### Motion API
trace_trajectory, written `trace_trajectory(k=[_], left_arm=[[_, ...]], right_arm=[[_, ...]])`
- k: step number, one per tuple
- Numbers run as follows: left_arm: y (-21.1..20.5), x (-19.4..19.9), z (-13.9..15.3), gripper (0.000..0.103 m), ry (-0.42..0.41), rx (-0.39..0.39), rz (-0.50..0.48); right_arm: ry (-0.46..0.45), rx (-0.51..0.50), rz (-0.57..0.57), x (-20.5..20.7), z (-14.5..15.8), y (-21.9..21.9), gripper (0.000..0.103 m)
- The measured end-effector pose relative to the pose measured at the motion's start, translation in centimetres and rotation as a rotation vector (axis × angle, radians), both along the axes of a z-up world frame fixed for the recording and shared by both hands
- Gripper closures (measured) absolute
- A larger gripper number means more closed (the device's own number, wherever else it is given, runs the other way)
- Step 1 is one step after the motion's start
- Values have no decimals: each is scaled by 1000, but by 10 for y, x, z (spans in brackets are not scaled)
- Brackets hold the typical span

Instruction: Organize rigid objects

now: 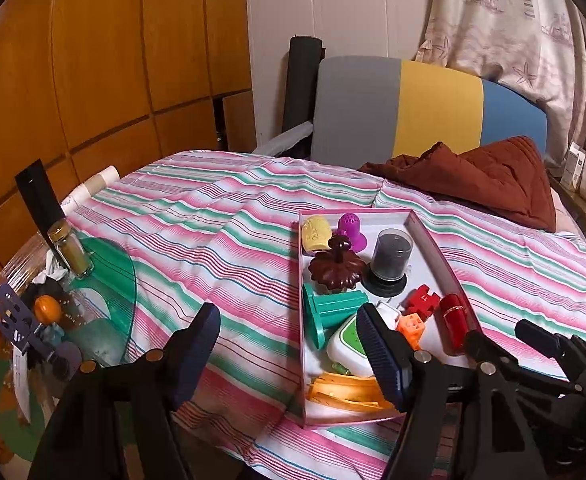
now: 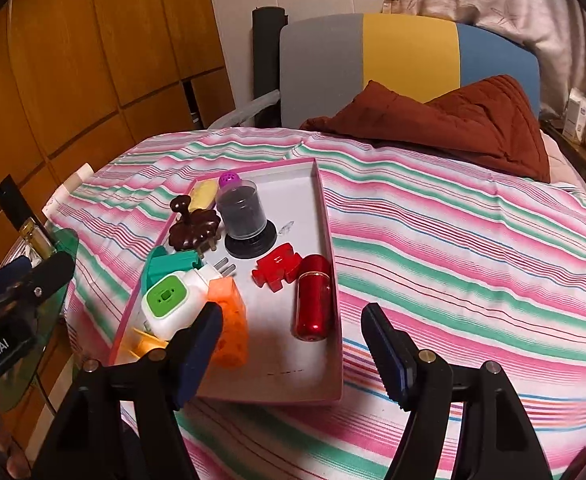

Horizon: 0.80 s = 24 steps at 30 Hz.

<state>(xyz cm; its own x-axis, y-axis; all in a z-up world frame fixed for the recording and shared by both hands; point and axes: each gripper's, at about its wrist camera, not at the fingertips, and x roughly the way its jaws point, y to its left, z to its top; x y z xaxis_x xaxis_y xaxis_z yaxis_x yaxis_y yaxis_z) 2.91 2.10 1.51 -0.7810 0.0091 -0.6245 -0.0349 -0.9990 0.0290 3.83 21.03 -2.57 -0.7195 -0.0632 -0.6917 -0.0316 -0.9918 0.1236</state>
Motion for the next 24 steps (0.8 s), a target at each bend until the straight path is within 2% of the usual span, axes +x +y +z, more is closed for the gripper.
trace_trajectory(k=[9,17,21,24], left_arm=[[-5,2,1,31,-9,39,-3],[-8,1,-3,31,-20,40,5],[-10,2,-3,39,-3,28,26],[-12,2,-2,40,5,26,31]], right_arm=[[44,45,-24,5,11,-5,29],[49,65,-3,3,13,-14,26],[40,60,4,1,10,-16,26],[37,59,4,0,9,-17,26]])
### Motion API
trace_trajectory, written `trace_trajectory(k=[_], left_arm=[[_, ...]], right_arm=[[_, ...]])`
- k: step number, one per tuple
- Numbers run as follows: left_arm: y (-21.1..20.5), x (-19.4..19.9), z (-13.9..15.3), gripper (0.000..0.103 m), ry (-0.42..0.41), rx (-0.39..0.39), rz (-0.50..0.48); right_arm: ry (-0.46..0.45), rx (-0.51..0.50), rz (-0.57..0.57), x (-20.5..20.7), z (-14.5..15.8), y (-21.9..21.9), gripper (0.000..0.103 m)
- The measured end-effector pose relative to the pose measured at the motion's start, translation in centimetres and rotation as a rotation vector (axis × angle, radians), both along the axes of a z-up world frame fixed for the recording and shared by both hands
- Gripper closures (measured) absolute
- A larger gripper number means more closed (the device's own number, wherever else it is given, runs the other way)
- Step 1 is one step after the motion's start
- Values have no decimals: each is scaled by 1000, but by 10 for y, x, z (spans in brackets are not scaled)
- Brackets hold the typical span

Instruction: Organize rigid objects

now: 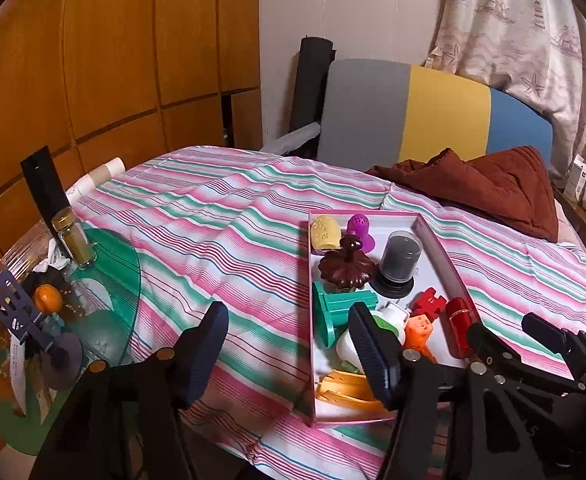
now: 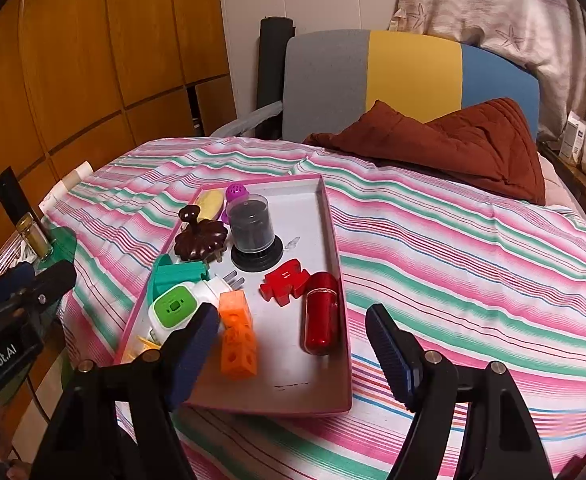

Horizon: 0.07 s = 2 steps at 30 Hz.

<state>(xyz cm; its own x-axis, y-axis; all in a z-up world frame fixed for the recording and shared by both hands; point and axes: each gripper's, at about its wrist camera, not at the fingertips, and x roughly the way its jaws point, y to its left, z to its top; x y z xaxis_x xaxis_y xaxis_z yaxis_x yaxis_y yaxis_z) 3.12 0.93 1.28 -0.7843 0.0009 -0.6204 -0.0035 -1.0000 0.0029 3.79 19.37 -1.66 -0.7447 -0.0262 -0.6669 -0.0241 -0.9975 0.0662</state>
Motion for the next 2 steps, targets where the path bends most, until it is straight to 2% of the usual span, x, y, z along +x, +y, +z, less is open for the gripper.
trace_trajectory(k=[2], left_arm=[[1,-1,0,39,1,-1,-13]], right_arm=[[2,2,-2,0,0,0,26]])
